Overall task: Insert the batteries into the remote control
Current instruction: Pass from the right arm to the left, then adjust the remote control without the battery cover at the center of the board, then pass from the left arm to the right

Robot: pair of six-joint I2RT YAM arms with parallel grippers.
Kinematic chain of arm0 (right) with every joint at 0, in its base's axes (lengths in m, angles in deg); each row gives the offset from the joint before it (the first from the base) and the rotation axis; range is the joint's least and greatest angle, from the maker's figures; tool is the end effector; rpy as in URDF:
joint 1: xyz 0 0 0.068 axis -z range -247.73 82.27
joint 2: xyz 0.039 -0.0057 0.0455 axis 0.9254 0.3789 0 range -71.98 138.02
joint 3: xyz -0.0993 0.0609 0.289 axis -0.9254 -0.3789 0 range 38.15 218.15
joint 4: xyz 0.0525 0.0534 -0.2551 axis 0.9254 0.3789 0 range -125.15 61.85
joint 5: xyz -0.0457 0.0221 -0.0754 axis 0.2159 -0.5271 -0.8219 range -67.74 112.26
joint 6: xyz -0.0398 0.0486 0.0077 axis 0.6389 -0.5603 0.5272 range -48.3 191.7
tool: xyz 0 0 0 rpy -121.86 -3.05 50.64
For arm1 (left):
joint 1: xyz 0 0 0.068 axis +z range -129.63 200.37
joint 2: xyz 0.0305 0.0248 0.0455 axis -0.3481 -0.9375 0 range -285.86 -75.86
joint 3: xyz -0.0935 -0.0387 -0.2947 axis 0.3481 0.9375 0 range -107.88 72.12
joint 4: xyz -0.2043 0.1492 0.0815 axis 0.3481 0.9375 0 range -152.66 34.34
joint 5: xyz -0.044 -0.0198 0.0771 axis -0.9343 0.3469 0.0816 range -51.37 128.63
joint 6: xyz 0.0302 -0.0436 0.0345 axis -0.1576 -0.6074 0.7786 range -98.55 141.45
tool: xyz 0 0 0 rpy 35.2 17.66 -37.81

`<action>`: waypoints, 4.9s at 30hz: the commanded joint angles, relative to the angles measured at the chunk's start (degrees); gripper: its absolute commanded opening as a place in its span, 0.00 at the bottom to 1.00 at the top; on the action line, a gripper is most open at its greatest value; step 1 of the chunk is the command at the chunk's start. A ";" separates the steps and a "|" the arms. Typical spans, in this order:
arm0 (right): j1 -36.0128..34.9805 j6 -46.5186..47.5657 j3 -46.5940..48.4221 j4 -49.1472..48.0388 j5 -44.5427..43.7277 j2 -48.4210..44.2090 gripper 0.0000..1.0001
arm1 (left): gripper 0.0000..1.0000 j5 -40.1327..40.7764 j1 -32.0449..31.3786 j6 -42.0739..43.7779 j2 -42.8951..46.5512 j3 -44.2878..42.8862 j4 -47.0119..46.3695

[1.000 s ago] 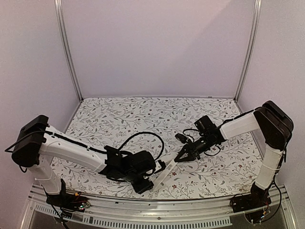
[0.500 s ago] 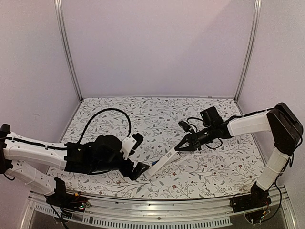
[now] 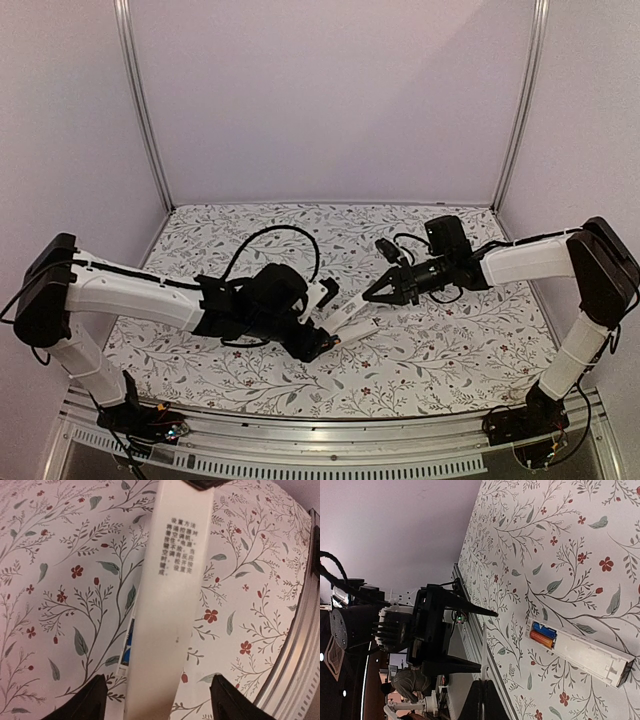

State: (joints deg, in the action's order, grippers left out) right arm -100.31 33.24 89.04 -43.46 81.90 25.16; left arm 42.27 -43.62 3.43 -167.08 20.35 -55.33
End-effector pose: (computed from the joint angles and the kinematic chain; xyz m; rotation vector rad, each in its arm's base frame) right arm 0.2737 0.2246 0.2156 -0.5418 2.4048 1.7806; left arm 0.1523 -0.3053 0.2157 0.9361 2.2861 -0.5826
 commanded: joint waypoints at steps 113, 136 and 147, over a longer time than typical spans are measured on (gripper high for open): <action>-28.34 72.37 9.78 35.30 -49.24 -14.71 0.55 | 0.19 -28.76 10.99 55.20 -2.76 -18.14 35.68; -31.22 76.07 15.15 40.34 -54.42 -9.52 0.37 | 0.19 -28.40 10.39 54.16 -6.38 -20.92 37.46; -31.86 76.26 16.71 41.81 -57.30 -7.50 0.17 | 0.21 -26.65 10.37 52.38 -7.16 -21.61 37.40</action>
State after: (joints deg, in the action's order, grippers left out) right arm -131.43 108.78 104.50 -3.33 25.51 16.73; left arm 14.90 -32.49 56.28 -173.42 0.14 -17.76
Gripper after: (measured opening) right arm 0.257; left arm 0.277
